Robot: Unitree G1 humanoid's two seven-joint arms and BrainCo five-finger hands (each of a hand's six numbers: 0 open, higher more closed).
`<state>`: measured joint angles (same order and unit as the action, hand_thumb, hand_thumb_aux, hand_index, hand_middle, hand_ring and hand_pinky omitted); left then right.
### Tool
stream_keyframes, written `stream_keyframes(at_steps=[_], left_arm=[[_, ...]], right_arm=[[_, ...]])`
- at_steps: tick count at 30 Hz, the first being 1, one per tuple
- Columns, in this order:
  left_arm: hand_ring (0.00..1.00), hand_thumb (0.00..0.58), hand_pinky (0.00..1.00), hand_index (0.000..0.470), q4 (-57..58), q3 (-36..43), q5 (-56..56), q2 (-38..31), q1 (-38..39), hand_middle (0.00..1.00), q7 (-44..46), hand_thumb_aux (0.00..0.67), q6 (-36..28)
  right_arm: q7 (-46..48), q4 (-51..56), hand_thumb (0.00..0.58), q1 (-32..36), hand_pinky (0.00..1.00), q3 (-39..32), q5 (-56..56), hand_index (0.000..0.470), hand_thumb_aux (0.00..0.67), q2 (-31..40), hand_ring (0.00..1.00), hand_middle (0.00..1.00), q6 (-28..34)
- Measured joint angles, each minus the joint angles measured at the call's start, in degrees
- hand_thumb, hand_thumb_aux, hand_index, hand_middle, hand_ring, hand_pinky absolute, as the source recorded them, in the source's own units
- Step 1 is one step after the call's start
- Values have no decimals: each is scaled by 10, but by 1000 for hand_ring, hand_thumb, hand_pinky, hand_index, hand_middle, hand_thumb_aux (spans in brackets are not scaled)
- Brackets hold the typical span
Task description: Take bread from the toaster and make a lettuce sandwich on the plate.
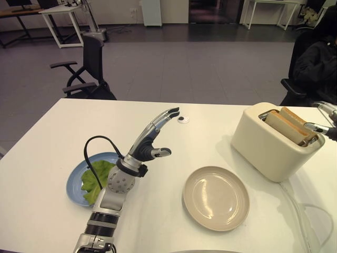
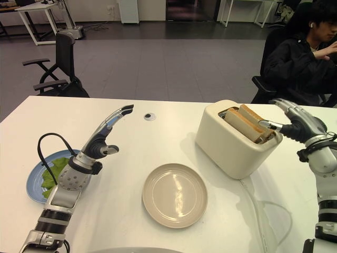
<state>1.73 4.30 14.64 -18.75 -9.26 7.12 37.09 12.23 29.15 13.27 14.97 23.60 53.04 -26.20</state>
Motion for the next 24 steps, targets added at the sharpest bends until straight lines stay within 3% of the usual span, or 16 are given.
stream_keyframes(at_steps=[2, 4, 15, 19, 24], left_arm=[[0, 0, 0, 0, 2, 0, 0, 0, 0, 0, 0, 0, 4], [0, 0, 0, 0, 4, 0, 0, 0, 0, 0, 0, 0, 4], [0, 0, 0, 0, 4, 0, 1, -1, 0, 0, 0, 0, 5], [0, 0, 0, 0, 3, -2, 5, -3, 0, 0, -1, 0, 5], [0, 0, 0, 0, -4, -29, 6, -26, 1, 0, -5, 0, 3]], right_arm=[[6, 8, 548, -2, 0, -13, -1, 359, 512, 4, 0, 0, 5], [8, 5, 580, -2, 0, -18, -14, 470, 670, 6, 0, 0, 1], [56, -46, 580, -11, 0, -21, -125, 470, 670, -10, 0, 0, 8], [74, -99, 580, 4, 0, 32, -232, 470, 670, -28, 0, 0, 59], [193, -264, 580, 5, 0, 109, -451, 470, 670, -19, 0, 0, 124]])
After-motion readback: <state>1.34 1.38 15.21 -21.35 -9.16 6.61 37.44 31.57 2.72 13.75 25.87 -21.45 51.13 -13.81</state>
